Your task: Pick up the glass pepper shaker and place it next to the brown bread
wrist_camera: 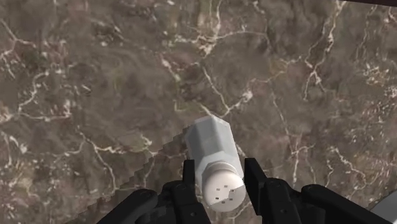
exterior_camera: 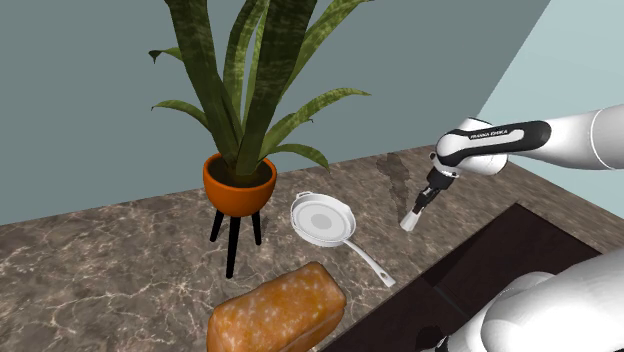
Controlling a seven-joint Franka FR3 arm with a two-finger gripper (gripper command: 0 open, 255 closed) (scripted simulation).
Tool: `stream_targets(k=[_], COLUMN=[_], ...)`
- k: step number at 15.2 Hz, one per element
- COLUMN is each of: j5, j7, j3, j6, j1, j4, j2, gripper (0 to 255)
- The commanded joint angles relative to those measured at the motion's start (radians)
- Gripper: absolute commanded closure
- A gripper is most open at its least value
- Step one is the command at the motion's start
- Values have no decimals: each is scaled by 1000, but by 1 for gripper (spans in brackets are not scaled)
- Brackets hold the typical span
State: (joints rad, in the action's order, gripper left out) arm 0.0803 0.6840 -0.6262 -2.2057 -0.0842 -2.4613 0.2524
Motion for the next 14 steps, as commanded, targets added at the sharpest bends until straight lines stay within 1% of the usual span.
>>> stream_targets(k=[1,14], j5=[6,37], j7=[-6,-49], j3=[4,47], j6=[23,213], j1=[-2,-15], j4=[11,119], j2=[11,102], gripper=[255,255])
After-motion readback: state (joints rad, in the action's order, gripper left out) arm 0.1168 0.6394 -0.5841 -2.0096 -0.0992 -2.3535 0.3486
